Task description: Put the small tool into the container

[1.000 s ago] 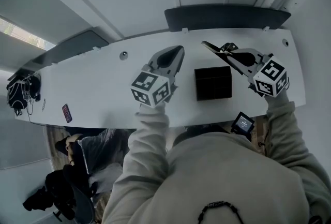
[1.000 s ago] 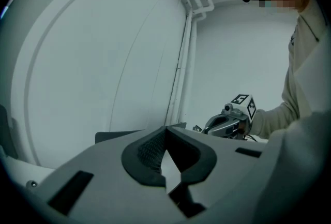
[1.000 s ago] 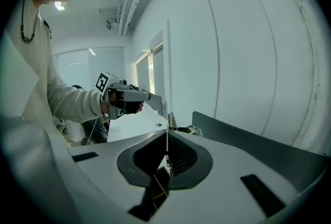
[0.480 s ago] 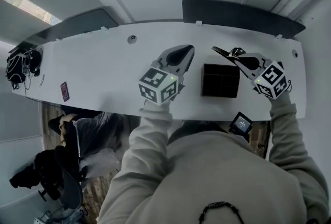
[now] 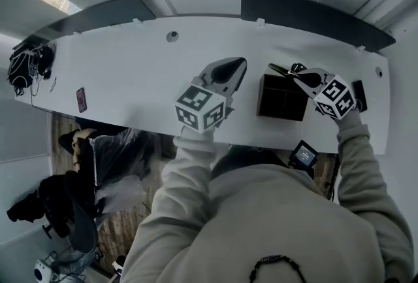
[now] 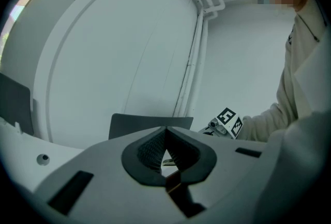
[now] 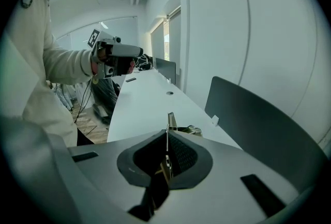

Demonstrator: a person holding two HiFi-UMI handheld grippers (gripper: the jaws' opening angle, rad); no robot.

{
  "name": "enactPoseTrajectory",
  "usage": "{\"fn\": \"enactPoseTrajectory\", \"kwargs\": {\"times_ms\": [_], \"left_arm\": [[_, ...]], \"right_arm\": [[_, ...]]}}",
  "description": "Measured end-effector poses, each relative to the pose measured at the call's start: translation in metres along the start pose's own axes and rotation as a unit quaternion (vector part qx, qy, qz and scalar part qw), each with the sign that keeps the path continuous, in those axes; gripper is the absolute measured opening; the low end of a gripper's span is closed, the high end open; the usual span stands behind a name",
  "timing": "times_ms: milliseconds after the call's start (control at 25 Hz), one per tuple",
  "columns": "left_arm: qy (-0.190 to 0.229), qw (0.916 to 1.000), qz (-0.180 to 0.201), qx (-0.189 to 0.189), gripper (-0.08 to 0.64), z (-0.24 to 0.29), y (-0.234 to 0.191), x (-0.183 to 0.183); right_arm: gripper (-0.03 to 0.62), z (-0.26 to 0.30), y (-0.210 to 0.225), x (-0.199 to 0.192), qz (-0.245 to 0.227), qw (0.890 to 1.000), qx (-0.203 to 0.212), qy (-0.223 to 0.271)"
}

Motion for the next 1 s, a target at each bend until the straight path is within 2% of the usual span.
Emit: {"fn": "enactPoseTrajectory", "kwargs": {"times_ms": [240,600,840,1000], "left_arm": [[-0.008,0.9998,-0.019,0.007,-0.005,-0.002,-0.001,-0.018],[0.001,0.9994,-0.022,0.025,-0.005,-0.017,-0.012,-0.010],[0.011,0.9987,-0.037,0.033,-0.005,-0.025,-0.015,-0.009],[0.005,0.9986,-0.037,0.036,-0.005,-0.030,-0.015,-0.014]], "right_arm": [[0.025,0.020,-0.005,-0.027,-0.024,0.998,0.013,-0.049],[0.025,0.044,-0.011,-0.047,-0.067,0.991,0.037,-0.109],[0.025,0.052,-0.006,-0.057,-0.057,0.991,0.041,-0.112],[0.025,0.053,-0.012,-0.055,-0.087,0.986,0.052,-0.133]]}}
Point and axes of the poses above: the fingertips, and each gripper's own axes: z forward along the fingers, y to its right, x out of its top, the point moved 2 cm from there along -z, backward along the fingers, and after that the axes turned 4 degrees about z, right-handed, at the moved point
